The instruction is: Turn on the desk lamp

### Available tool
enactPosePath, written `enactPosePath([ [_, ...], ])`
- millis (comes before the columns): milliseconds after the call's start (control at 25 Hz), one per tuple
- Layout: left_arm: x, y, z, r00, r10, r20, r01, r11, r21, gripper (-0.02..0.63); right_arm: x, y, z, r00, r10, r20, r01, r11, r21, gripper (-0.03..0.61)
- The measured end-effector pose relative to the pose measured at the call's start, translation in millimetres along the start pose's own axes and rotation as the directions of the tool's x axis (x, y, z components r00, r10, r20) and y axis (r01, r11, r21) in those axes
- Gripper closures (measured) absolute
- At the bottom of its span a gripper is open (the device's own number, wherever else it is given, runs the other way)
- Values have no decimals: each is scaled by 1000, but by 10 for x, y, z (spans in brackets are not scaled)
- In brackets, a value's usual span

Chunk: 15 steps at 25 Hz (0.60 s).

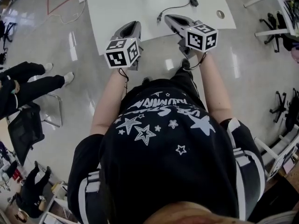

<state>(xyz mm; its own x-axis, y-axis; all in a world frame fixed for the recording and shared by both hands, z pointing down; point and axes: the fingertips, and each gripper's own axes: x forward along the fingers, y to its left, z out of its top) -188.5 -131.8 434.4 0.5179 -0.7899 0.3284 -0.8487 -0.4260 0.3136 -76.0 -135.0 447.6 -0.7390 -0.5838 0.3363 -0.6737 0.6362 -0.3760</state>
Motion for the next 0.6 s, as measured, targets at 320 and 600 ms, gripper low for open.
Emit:
enactPosePath([
  [320,-189,-74,-39,996,-82,-19,82,997,7,588,-235,286,-154,996,-89,29,89,996,25,574],
  [600,-266,-310,-116,989,-142,-46,144,989,25,588,-519,327,-316,987,-147,60,141,985,95,574],
])
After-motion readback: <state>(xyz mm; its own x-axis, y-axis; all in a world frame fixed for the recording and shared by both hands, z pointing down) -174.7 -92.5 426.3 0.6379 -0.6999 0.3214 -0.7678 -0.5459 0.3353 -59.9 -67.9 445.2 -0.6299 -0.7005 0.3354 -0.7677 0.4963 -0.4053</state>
